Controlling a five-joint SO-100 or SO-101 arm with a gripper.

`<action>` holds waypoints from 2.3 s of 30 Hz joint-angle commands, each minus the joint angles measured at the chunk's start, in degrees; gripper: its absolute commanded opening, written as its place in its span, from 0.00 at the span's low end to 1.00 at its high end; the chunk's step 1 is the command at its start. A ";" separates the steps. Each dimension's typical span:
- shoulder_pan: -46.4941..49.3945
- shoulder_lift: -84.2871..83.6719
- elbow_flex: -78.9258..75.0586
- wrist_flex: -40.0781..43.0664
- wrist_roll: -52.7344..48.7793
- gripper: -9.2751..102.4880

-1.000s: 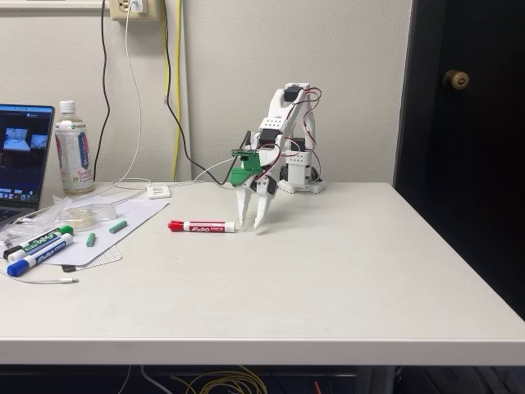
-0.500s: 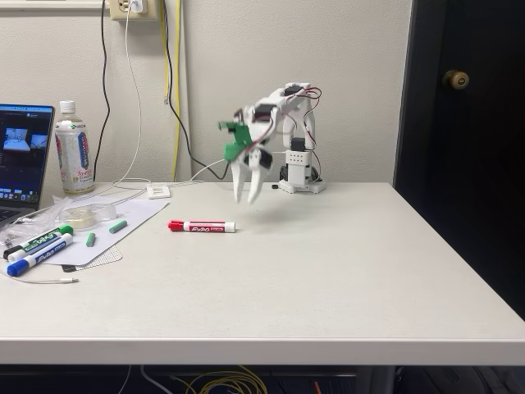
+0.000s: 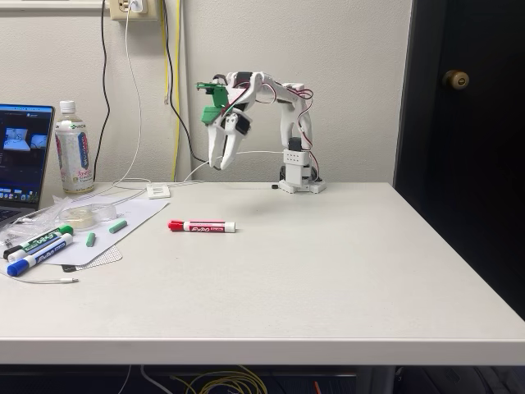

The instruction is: Pick up the red marker.

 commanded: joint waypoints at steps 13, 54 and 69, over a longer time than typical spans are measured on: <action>3.96 -12.66 -13.45 -0.88 -2.81 0.22; 2.64 -49.66 -65.30 22.94 14.41 0.23; 3.34 -53.00 -65.30 23.03 23.38 0.30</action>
